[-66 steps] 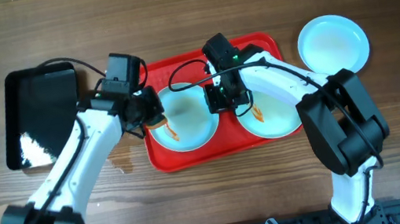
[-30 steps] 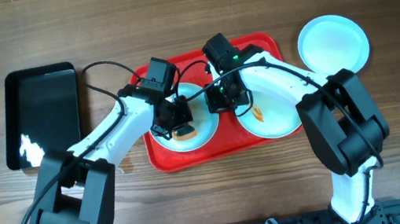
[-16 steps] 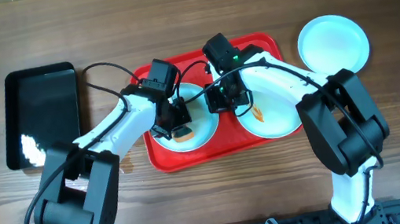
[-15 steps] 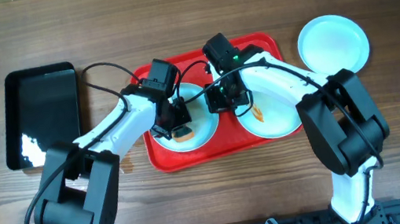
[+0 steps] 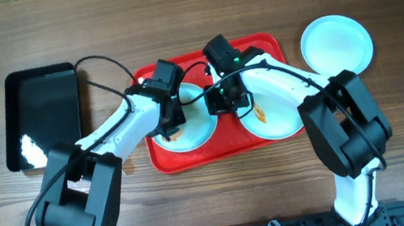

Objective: Clean dirty plates on tray and stack at the side
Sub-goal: 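Scrub the sauce on the held plate with the sponge, left gripper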

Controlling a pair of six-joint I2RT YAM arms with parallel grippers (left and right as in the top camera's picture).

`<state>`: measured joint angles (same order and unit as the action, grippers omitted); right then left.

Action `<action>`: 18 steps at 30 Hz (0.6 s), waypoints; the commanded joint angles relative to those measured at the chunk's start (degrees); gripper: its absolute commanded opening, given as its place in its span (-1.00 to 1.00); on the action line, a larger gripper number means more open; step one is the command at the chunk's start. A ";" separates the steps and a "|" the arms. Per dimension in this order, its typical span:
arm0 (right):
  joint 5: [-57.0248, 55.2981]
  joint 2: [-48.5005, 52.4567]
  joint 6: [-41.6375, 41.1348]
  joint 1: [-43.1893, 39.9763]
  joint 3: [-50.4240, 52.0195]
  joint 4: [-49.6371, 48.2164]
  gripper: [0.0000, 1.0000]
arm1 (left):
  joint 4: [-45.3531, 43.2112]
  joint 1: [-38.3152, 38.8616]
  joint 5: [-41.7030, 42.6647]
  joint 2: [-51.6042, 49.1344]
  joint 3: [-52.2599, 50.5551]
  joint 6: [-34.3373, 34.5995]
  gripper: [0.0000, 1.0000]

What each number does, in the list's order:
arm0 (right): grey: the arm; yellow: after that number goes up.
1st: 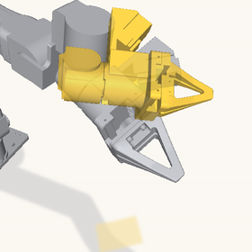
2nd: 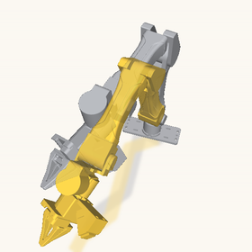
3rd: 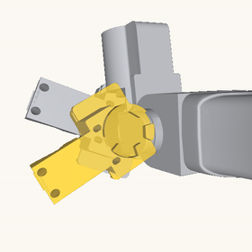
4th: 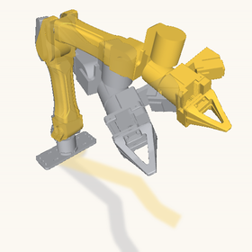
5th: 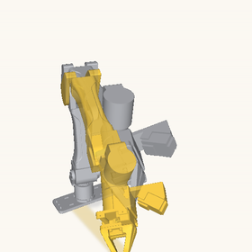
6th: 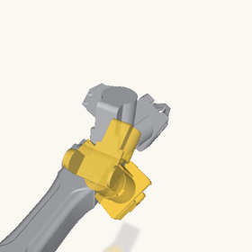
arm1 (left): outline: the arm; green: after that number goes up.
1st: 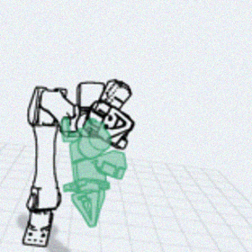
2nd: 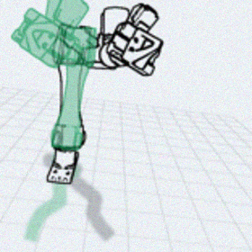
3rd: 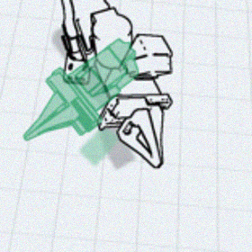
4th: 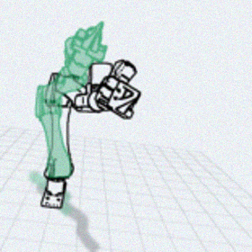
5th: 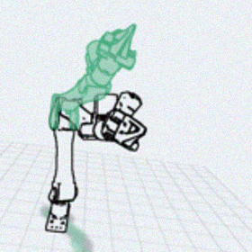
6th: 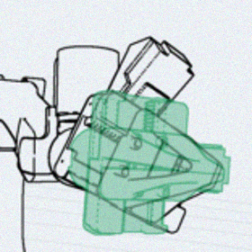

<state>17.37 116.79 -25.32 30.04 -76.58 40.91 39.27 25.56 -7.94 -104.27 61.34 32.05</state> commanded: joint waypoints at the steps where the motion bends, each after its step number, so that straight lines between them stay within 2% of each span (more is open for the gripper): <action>1: -2.12 2.14 -0.20 0.00 1.38 0.31 -0.91 | 0.13 -0.59 -17.00 -1.49 -1.33 0.57 -0.92; 8: -2.36 2.14 -0.35 0.00 1.38 0.20 -0.91 | -1.84 -0.59 -15.98 3.61 -1.22 0.59 -0.92; 14: -2.34 2.14 -0.76 0.00 1.38 0.04 -0.91 | -3.02 -0.59 -2.67 11.32 -1.22 0.57 -0.92; 18: -2.32 2.14 -0.79 0.00 1.38 0.04 -0.91 | -3.78 -0.59 4.61 12.22 -1.25 0.57 -0.92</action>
<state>17.56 116.81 -25.71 30.06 -76.49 40.66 35.88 25.23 -12.40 -93.62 60.25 32.05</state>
